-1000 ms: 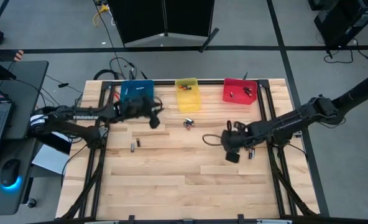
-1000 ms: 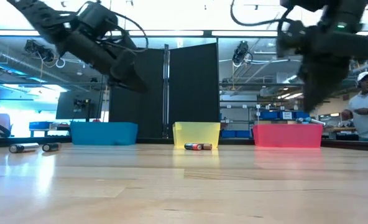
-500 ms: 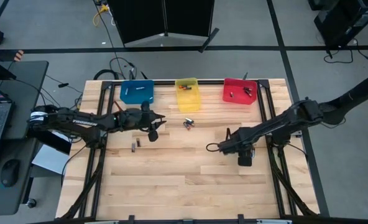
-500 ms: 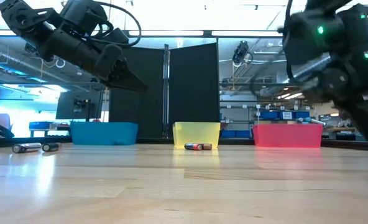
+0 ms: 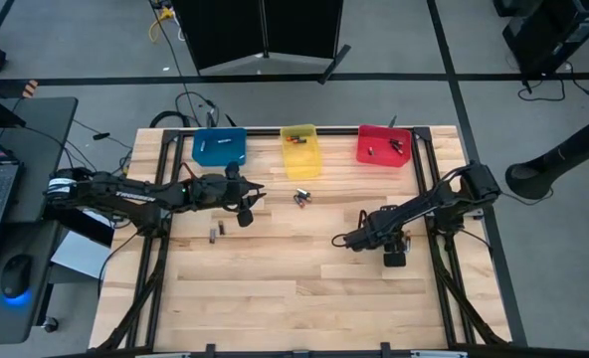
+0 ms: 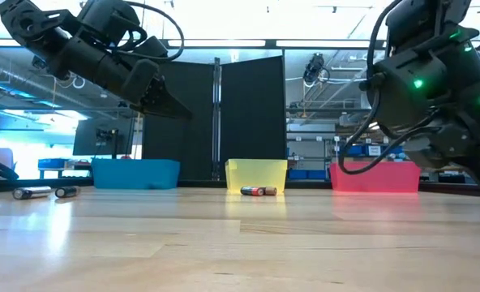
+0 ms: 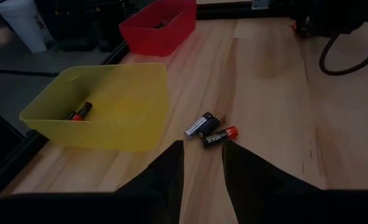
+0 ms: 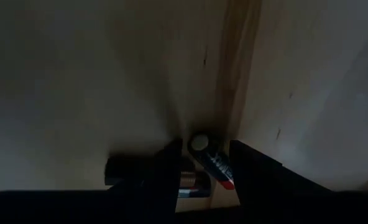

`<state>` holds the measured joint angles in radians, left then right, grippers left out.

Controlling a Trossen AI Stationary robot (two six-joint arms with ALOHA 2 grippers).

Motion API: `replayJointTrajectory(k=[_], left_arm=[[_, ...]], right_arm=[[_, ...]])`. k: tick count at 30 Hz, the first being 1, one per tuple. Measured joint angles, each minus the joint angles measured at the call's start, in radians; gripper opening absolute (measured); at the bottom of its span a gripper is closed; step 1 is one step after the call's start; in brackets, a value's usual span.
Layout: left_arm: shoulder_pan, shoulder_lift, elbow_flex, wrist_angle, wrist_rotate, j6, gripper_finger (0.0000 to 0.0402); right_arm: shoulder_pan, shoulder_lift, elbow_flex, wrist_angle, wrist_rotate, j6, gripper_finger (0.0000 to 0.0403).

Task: Sort batteries
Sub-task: Put the bottom black red battery into the yellow bin

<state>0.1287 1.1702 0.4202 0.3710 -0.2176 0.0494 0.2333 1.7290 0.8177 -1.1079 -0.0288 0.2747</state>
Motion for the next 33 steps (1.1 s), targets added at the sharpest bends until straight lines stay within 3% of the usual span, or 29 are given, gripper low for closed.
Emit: replayJointTrajectory(k=[7,10,15,23,29,33], left_arm=[[0.000,0.000,0.000,-0.003,0.000,-0.001,0.0117],[0.000,0.000,0.000,0.000,0.000,-0.001,0.0117],[0.000,0.001,0.000,0.033,-0.035,-0.025,0.0117],[-0.052,0.001,0.000,0.155,-0.040,0.001,0.0117],[-0.113,0.001,0.000,0.245,-0.044,0.026,0.0117],[-0.144,0.001,0.000,0.267,-0.047,0.028,0.0117]], right_arm=[[-0.011,-0.003,0.002,0.010,-0.012,-0.017,0.0058],[-0.011,-0.003,0.023,0.011,0.012,-0.005,0.0055],[-0.013,-0.051,0.091,0.124,0.149,0.061,0.0055],[-0.103,-0.163,0.101,0.634,0.262,-0.010,0.0055],[-0.245,-0.141,0.101,1.044,0.318,-0.040,0.0055],[-0.356,-0.100,0.124,1.158,0.330,-0.063,0.0055]])
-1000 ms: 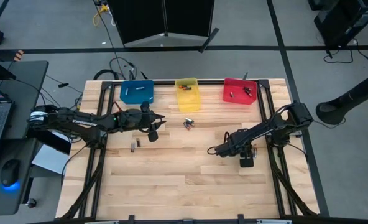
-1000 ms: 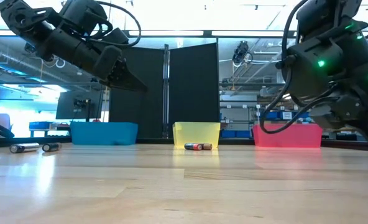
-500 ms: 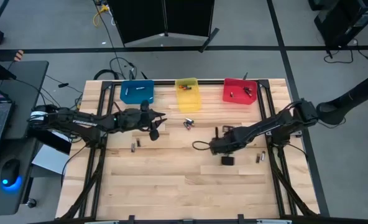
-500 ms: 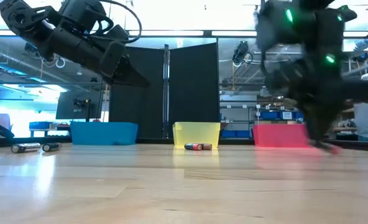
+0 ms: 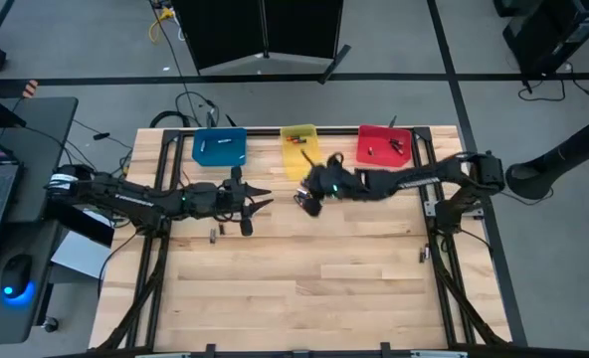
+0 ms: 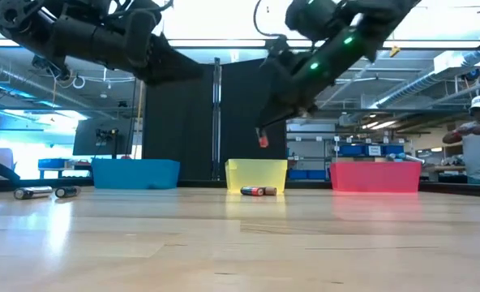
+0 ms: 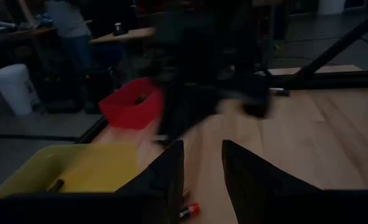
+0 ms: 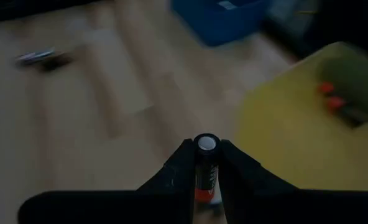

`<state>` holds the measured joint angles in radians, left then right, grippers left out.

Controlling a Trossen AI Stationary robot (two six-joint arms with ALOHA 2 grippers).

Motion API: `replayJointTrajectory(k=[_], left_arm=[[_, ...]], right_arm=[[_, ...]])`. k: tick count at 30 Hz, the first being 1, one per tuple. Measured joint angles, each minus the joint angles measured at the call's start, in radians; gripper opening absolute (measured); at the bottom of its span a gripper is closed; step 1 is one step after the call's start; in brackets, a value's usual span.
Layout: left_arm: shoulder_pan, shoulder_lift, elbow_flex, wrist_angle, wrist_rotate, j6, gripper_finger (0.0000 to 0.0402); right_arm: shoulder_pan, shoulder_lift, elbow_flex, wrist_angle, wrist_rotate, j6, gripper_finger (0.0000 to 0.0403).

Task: Sort batteries
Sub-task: Put the bottom black red battery into the yellow bin

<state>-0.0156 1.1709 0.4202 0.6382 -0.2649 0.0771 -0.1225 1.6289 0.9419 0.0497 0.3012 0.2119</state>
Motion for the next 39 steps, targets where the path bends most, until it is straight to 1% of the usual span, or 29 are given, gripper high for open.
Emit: replayJointTrajectory(k=[4,6,10,13,16,20,24,27,30,39], left_arm=[[-0.018,0.000,0.000,0.000,-0.017,0.001,0.0117],[-0.020,0.000,0.000,0.000,-0.020,0.001,0.0117],[-0.020,0.000,0.000,0.000,-0.021,0.001,0.0117],[-0.020,0.000,0.000,0.000,-0.023,0.001,0.0117],[-0.020,0.000,0.000,0.000,-0.023,0.001,0.0117],[-0.020,0.000,0.000,-0.001,-0.023,0.001,0.0117],[-0.020,0.000,0.000,-0.003,-0.023,0.001,0.0117],[-0.020,0.000,0.000,-0.004,-0.023,0.001,0.0117],[-0.020,0.000,0.000,-0.005,-0.023,0.001,0.0117],[-0.024,0.000,0.000,-0.011,-0.023,-0.002,0.0117]], right_arm=[[-0.104,0.065,0.092,-0.037,-0.006,-0.053,0.0055],[-0.154,0.101,0.159,-0.082,-0.030,-0.084,0.0055],[-0.246,0.177,0.314,-0.218,-0.092,-0.150,0.0055],[-0.309,0.257,0.431,-0.340,-0.149,-0.179,0.0055],[-0.351,0.350,0.552,-0.470,-0.176,-0.182,0.0055],[-0.375,0.470,0.702,-0.639,-0.187,-0.171,0.0055],[-0.395,0.554,0.813,-0.722,-0.233,-0.151,0.0055],[-0.412,0.598,0.868,-0.760,-0.266,-0.128,0.0055],[-0.425,0.630,0.890,-0.776,-0.276,-0.125,0.0055],[-0.436,0.650,0.892,-0.785,-0.296,-0.098,0.0060]])
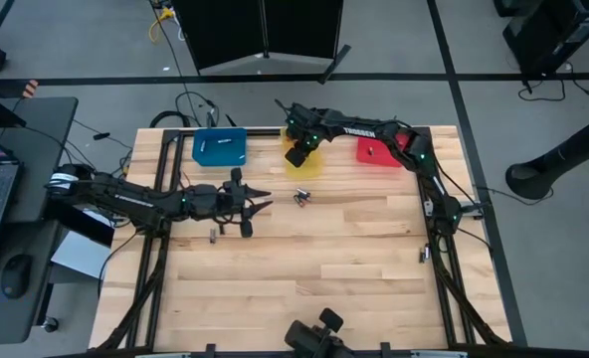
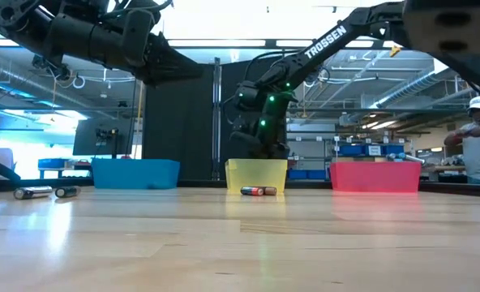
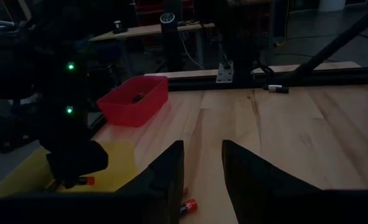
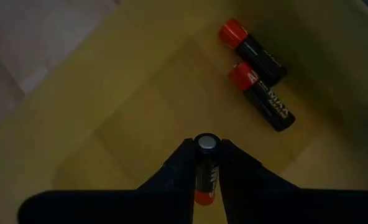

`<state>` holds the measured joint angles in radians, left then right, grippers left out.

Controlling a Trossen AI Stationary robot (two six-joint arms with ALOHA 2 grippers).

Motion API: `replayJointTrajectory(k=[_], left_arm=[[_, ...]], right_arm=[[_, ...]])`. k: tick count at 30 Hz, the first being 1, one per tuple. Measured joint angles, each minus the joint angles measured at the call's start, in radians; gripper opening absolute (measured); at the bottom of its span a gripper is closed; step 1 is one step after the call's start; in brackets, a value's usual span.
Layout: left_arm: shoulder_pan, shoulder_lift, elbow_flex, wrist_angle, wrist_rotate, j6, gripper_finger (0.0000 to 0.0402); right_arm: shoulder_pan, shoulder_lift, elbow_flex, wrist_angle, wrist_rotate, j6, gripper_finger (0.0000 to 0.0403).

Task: Sort batteries
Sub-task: Put the bottom black red battery into the yellow bin, then put the top black brown battery into the red bin

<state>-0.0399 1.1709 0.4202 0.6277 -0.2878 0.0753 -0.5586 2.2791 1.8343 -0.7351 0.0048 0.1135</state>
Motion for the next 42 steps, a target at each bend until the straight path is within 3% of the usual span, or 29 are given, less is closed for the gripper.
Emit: replayJointTrajectory(k=[10,18,22,25,30,38,42], left_arm=[[-0.008,0.000,0.000,0.000,0.000,0.002,0.0117],[-0.009,0.000,0.000,-0.016,0.000,0.000,0.0117],[-0.009,0.000,0.000,-0.015,0.000,0.000,0.0117],[-0.015,0.000,0.000,-0.019,0.000,0.001,0.0117],[-0.046,0.000,0.000,-0.022,0.000,0.040,0.0117],[-0.079,0.000,0.000,-0.021,0.000,0.051,0.0117],[-0.080,0.000,0.000,-0.021,0.000,0.051,0.0117]], right_arm=[[-0.002,0.002,-0.002,0.006,0.001,-0.001,0.0113],[0.032,-0.089,-0.002,-0.026,0.021,-0.070,0.0142],[0.070,-0.168,-0.002,-0.030,0.022,-0.088,0.0133],[0.121,-0.228,-0.033,-0.022,0.030,-0.112,0.0099],[0.231,-0.290,-0.212,0.030,0.015,-0.121,0.0013],[0.360,-0.423,-0.637,0.421,0.078,0.035,0.0047],[0.387,-0.471,-0.770,0.585,0.142,0.104,0.0051]])
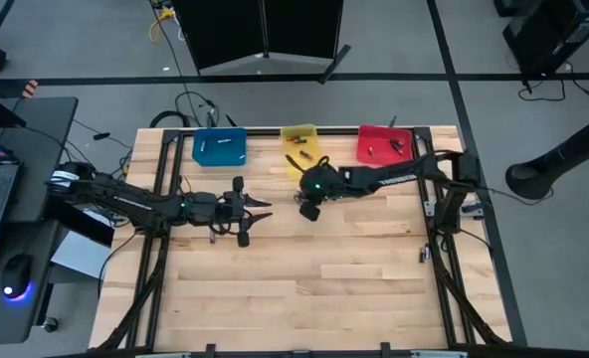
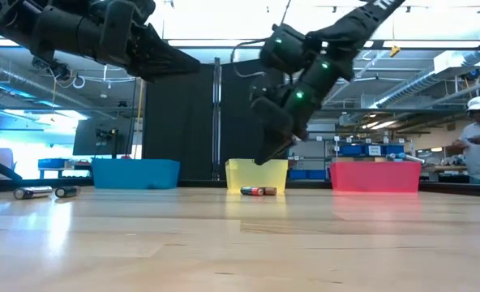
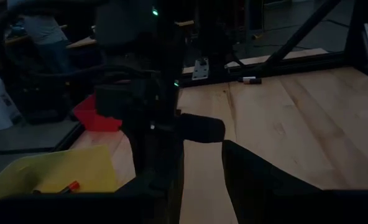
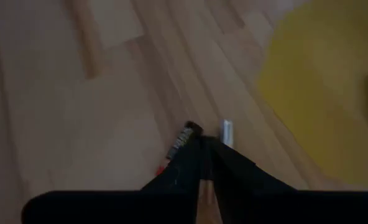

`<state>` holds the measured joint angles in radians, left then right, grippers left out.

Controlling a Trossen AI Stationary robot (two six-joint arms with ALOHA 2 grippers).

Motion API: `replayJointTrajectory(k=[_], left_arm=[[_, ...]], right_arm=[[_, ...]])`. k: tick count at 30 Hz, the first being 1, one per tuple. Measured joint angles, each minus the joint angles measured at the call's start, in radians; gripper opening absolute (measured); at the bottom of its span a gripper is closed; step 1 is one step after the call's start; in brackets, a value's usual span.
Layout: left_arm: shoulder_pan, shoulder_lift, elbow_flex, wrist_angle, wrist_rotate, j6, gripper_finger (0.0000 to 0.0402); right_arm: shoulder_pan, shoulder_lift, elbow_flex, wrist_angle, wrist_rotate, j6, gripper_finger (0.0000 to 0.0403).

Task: Sort batteries
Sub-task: Put the top black brown battery into the red bin

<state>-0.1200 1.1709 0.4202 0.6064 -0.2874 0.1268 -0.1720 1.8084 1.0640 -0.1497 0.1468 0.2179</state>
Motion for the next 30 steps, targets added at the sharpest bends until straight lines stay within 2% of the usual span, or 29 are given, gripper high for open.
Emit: replayJointTrajectory(k=[4,8,18,30], left_arm=[[0.000,0.000,0.000,0.000,0.000,0.000,0.0117],[0.000,0.000,0.000,-0.001,0.000,-0.002,0.0117],[0.000,0.000,0.000,-0.014,0.000,-0.007,0.0117],[0.000,0.000,0.000,-0.043,0.000,-0.027,0.0117]], right_arm=[[0.013,-0.018,-0.084,0.083,0.056,0.015,0.0065],[0.012,-0.012,-0.125,0.108,0.062,0.045,0.0090],[0.022,-0.019,-0.135,0.127,0.070,0.052,0.0153],[0.059,-0.019,-0.138,0.127,0.069,0.018,0.0159]])
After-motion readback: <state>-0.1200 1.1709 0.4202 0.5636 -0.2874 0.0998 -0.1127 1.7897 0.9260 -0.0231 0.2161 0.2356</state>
